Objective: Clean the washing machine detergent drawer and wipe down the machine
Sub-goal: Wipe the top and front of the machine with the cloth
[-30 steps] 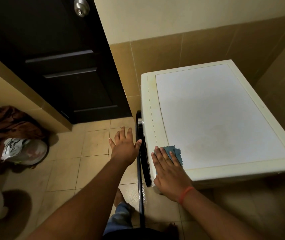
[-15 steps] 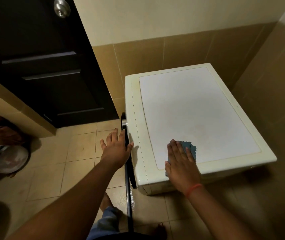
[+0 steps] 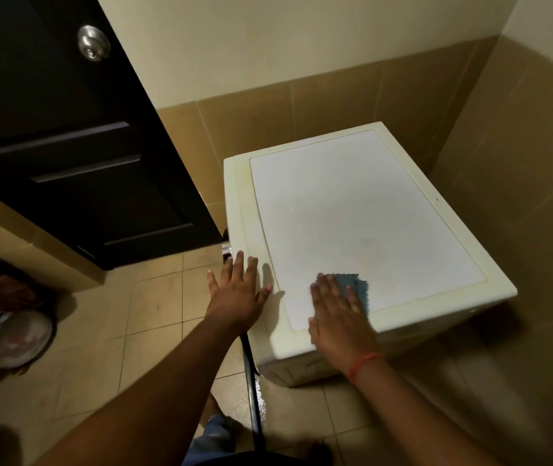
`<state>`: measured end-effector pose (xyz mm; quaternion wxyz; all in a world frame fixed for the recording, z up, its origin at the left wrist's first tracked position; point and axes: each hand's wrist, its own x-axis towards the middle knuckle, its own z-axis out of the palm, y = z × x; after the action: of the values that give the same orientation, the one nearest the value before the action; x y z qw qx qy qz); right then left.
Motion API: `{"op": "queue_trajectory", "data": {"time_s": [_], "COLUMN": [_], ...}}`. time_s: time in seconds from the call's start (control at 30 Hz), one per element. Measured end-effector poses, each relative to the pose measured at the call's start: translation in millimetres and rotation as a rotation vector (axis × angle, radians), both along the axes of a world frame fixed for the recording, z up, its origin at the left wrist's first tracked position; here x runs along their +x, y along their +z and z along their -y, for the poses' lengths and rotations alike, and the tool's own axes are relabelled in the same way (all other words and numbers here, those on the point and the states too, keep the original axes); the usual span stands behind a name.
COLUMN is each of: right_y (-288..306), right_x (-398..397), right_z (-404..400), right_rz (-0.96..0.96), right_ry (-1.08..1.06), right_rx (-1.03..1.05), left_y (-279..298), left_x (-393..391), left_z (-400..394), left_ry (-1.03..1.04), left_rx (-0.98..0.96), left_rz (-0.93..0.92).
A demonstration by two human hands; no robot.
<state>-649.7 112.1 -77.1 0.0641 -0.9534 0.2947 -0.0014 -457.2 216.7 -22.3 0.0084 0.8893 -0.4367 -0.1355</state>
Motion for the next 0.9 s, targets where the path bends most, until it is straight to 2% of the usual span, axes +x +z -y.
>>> {"op": "queue_trajectory", "data": {"time_s": [0.07, 0.1, 0.2, 0.27, 0.4, 0.43, 0.53, 0.57, 0.7, 0.73, 0.83, 0.9], "right_y": [0, 1, 1, 1, 2, 3, 3, 1, -5, -4, -1, -4], "right_x": [-10, -18, -31, -27, -38, -43, -50, -48, -66, -74, -79, -71], "right_z": [4, 16, 45, 37, 45, 57, 73, 69, 74, 85, 98, 83], "right_rz": [-0.019, -0.021, 0.012, 0.01, -0.007, -0.006, 0.008, -0.001, -0.038, -0.029, 0.008, 0.005], "right_ry": [0.193, 0.21, -0.063, -0.129, 0.195, 0.172, -0.157, -0.196, 0.052, 0.04, -0.251, -0.242], "right_rx": [-0.04, -0.063, -0.084, -0.041, -0.062, -0.07, -0.072, -0.061, -0.09, -0.092, -0.092, -0.071], "left_y": [-2, -2, 1, 0, 1, 2, 2, 1, 1, 1, 1, 0], "left_x": [-7, -11, -14, -14, -25, -29, -38, -40, -44, -45, -45, -46], "left_z": [3, 6, 18, 22, 36, 40, 50, 53, 62, 64, 68, 68], "left_ry": [-0.03, -0.059, -0.109, -0.095, -0.121, -0.139, -0.189, -0.196, -0.2, -0.202, -0.209, -0.203], "left_rx": [-0.002, -0.006, -0.016, -0.01, -0.003, -0.013, -0.027, -0.022, -0.01, -0.013, -0.022, -0.019], "left_rz": [-0.002, 0.006, 0.031, 0.033, 0.011, 0.006, -0.003, -0.001, -0.008, -0.009, 0.002, -0.001]}}
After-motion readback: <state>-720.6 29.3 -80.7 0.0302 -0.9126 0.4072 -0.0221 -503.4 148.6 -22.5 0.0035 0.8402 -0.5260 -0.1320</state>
